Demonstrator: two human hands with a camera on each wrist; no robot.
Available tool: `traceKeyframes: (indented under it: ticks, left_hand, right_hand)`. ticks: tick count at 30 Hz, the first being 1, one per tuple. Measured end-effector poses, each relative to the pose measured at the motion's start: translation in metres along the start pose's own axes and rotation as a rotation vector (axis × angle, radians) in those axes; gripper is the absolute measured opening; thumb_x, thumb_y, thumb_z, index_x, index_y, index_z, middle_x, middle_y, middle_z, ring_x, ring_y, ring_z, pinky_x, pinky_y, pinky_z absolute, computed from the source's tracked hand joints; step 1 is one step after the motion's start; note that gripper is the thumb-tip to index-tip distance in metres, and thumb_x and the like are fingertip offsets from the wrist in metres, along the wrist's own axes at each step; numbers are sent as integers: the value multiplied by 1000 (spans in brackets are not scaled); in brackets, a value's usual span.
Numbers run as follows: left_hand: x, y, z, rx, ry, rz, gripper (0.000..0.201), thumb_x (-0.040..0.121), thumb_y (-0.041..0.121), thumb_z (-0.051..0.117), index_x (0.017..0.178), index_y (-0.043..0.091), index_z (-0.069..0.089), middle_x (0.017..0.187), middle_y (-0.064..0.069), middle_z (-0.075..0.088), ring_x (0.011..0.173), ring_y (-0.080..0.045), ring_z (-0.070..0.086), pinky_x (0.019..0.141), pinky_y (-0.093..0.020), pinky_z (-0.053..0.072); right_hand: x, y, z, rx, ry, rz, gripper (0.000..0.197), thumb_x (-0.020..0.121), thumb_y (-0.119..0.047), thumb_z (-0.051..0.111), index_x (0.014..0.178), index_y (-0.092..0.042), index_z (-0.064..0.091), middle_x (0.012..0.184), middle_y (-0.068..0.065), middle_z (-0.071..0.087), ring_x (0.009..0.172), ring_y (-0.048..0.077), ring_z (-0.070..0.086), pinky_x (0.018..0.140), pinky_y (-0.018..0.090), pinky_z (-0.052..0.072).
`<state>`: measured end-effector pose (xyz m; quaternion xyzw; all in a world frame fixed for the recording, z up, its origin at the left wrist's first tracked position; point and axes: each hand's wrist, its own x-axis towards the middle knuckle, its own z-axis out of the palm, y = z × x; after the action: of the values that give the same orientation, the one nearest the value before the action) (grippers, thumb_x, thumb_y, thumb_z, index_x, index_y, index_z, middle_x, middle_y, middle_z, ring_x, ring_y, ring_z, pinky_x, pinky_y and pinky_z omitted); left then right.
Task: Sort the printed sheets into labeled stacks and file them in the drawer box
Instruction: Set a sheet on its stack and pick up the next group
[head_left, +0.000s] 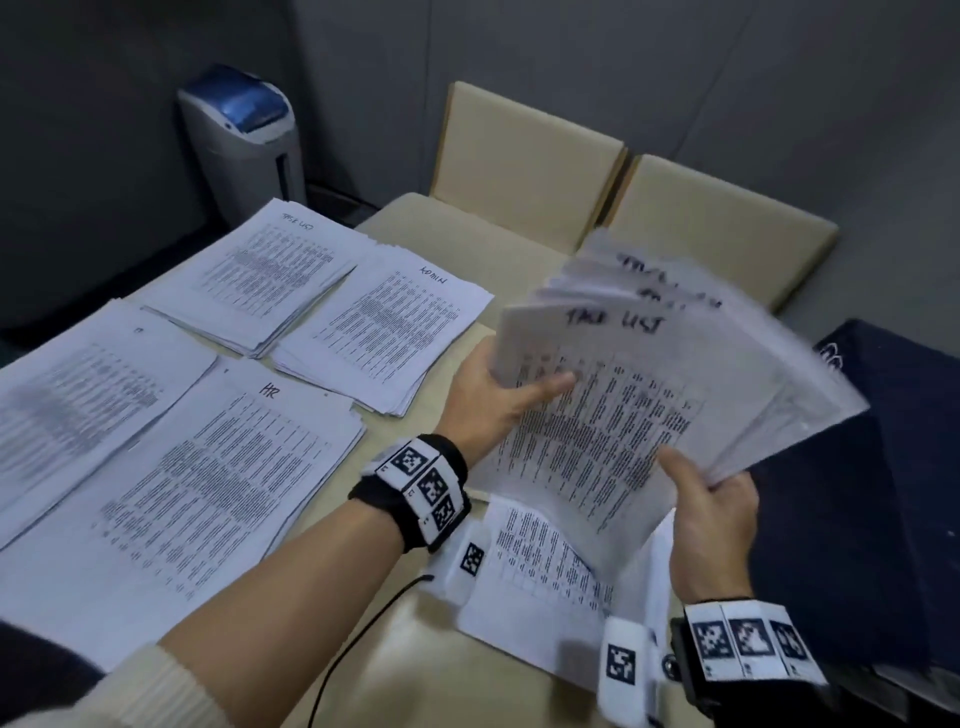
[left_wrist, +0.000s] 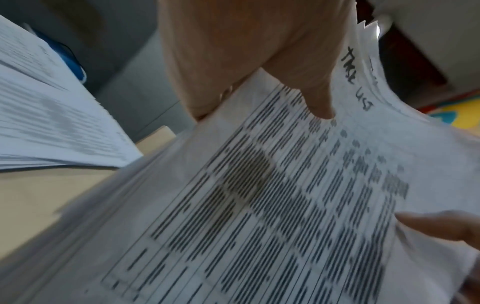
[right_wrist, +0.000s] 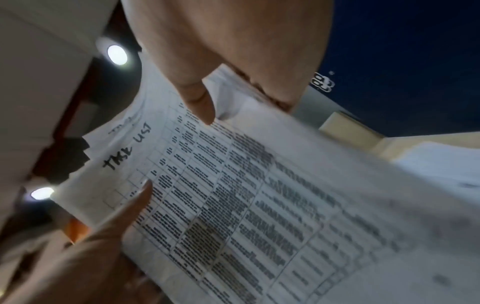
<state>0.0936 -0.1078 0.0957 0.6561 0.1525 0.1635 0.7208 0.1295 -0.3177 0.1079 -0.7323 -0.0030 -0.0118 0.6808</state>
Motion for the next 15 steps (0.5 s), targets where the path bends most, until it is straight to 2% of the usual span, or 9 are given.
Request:
traceKeyframes:
  ticks: [2, 3, 4, 6, 7, 9, 12, 13, 15]
  left_hand:
    - [-2, -17, -5, 118, -18, -98, 75, 62, 58, 85, 120, 18, 60, 114, -1, 71, 104, -20, 69, 87, -47, 58]
    - [-5, -25, -7, 176, -35, -126, 65, 65, 55, 83, 113, 16, 65, 111, -3, 72, 102, -23, 69, 90, -51, 56]
    - [-10, -29, -6, 215, -40, -132, 45, 73, 46, 81, 103, 16, 68, 107, -6, 73, 100, -25, 69, 92, -52, 54]
    - [-18, -36, -4, 211, -32, -128, 16, 85, 28, 76, 96, 18, 69, 102, -8, 74, 96, -26, 69, 92, -51, 53]
    - [-23, -38, -4, 193, -19, -128, 18, 87, 27, 75, 99, 16, 68, 100, -8, 73, 92, -26, 70, 89, -50, 55]
    - [-33, -39, -9, 190, 41, -127, 32, 85, 36, 76, 102, 12, 64, 93, -8, 71, 80, -25, 70, 78, -44, 60]
    - [-49, -47, -34, 309, 96, -93, 21, 87, 45, 70, 87, 26, 62, 75, 0, 67, 62, -21, 63, 59, -39, 55]
    - [-53, -49, -46, 355, 108, -87, 20, 92, 43, 66, 79, 31, 57, 68, 5, 61, 56, -17, 57, 54, -34, 49]
    - [-60, -54, -71, 416, 155, -93, 29, 98, 39, 59, 71, 34, 47, 63, 8, 52, 53, -11, 48, 53, -28, 40]
  right_hand:
    - [-7, 19, -5, -49, -91, 49, 19, 91, -15, 67, 110, -17, 65, 98, -10, 70, 82, -7, 67, 83, 23, 55]
    - [-9, 25, -7, -77, -137, 73, 23, 94, -21, 64, 116, -18, 63, 100, -16, 67, 83, -11, 65, 83, 18, 53]
    - [-10, 30, -9, -107, -176, 102, 30, 96, -29, 60, 124, -18, 61, 102, -20, 64, 89, -11, 62, 88, 19, 51]
    - [-8, 35, -8, -176, -181, 128, 39, 98, -41, 54, 128, -16, 59, 101, -20, 61, 103, 7, 62, 100, 34, 47]
    - [-5, 34, -8, -187, -144, 129, 39, 98, -43, 53, 123, -13, 60, 95, -16, 61, 103, 18, 63, 98, 37, 48]
    - [-1, 27, 1, -157, -33, 119, 34, 100, -42, 51, 105, -10, 59, 81, -6, 57, 91, 31, 63, 79, 30, 49]
    - [-5, 14, 26, -38, 5, 173, 25, 100, -38, 52, 108, -15, 55, 85, -8, 59, 78, 7, 60, 61, 18, 47]
    - [-7, 13, 36, 16, -24, 196, 26, 100, -36, 54, 114, -15, 56, 93, -7, 63, 82, 5, 61, 64, 17, 51]
    - [-13, 14, 61, 83, -109, 226, 35, 95, -35, 61, 124, -15, 57, 111, -4, 68, 99, 10, 65, 86, 31, 55]
